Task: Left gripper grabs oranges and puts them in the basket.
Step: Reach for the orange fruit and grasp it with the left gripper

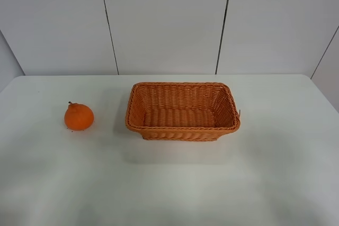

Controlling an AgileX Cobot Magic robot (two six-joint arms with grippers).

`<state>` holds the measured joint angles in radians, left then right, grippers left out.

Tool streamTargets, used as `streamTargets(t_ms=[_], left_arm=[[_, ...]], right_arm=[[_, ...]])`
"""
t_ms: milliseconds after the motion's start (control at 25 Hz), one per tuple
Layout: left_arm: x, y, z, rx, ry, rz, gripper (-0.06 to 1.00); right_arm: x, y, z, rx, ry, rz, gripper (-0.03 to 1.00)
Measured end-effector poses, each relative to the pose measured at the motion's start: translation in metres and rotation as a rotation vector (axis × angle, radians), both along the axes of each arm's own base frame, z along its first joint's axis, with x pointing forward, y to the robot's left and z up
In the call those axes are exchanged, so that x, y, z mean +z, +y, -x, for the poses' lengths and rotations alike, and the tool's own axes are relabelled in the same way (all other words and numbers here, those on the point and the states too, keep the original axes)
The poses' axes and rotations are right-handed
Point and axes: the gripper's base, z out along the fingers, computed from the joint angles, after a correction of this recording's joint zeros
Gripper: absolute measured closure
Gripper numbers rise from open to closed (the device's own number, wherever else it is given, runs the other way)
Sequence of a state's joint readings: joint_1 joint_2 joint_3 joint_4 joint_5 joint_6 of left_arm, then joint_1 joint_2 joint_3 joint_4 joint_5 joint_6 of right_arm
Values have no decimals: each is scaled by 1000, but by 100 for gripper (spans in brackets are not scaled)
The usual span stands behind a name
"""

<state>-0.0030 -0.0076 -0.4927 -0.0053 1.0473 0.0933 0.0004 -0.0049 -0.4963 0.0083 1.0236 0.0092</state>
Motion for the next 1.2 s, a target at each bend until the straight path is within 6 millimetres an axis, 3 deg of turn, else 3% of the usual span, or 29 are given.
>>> streamTargets(t_ms=[840,1000,1200], left_arm=[[1,0,-5,0,37,0,-5],[6,-2,-37,-10,178,12,-5],[11,-7,-104,-53,264,50,-5]], right_arm=[[0,0,0,0,0,0,27],[0,0,0,0,0,0,27],[0,0,0,0,0,0,27]])
